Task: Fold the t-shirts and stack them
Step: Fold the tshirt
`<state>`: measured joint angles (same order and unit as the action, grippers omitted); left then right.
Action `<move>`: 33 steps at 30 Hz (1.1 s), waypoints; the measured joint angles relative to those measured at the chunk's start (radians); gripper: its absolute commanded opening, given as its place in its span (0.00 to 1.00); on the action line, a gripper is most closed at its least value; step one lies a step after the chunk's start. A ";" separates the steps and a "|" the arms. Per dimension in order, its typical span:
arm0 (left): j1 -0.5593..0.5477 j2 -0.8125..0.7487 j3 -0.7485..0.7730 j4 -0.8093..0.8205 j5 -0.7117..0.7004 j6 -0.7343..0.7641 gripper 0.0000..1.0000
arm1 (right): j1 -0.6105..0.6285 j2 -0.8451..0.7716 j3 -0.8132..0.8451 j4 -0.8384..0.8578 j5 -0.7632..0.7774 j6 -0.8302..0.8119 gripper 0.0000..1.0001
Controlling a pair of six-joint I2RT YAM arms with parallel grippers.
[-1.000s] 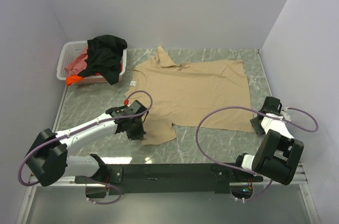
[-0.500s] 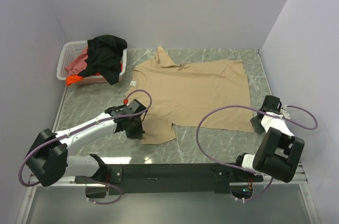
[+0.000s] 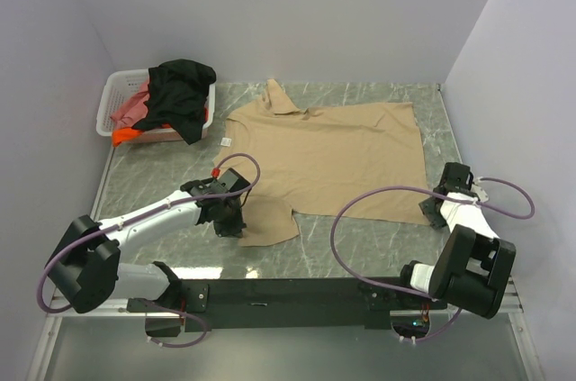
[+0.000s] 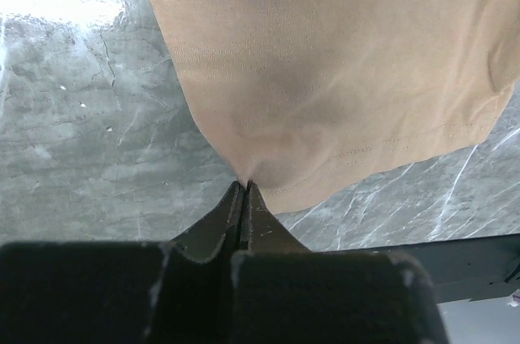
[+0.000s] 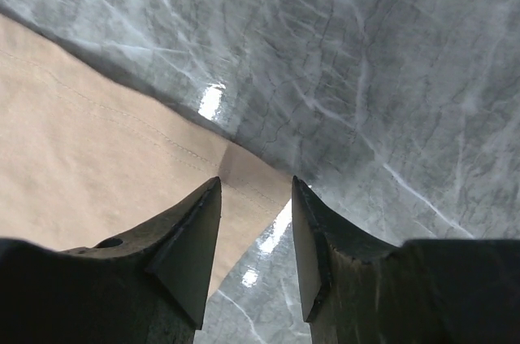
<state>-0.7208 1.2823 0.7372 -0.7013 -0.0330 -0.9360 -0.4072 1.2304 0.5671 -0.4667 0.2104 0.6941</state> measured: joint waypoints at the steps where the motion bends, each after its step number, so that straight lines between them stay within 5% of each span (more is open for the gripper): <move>1: 0.000 0.001 0.000 0.000 0.001 0.000 0.01 | 0.002 0.006 0.000 0.000 -0.003 0.000 0.48; 10: 0.004 0.005 0.009 -0.002 0.002 0.007 0.01 | 0.002 0.056 0.021 -0.010 -0.008 -0.001 0.39; 15: 0.010 0.005 0.015 -0.003 0.002 0.010 0.00 | 0.002 0.078 0.037 -0.010 -0.006 -0.004 0.24; 18: 0.014 0.005 0.016 -0.003 0.002 0.011 0.01 | 0.002 0.077 0.036 0.001 -0.019 -0.008 0.00; 24: 0.021 -0.001 0.021 -0.021 0.002 0.018 0.00 | 0.008 0.030 0.029 -0.019 -0.056 -0.018 0.00; 33: 0.026 -0.128 0.040 -0.090 0.010 0.021 0.01 | 0.120 -0.251 0.044 -0.166 -0.126 -0.040 0.00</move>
<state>-0.6945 1.1542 0.7769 -0.7910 -0.0227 -0.9150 -0.2871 0.9798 0.6109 -0.6323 0.0849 0.6544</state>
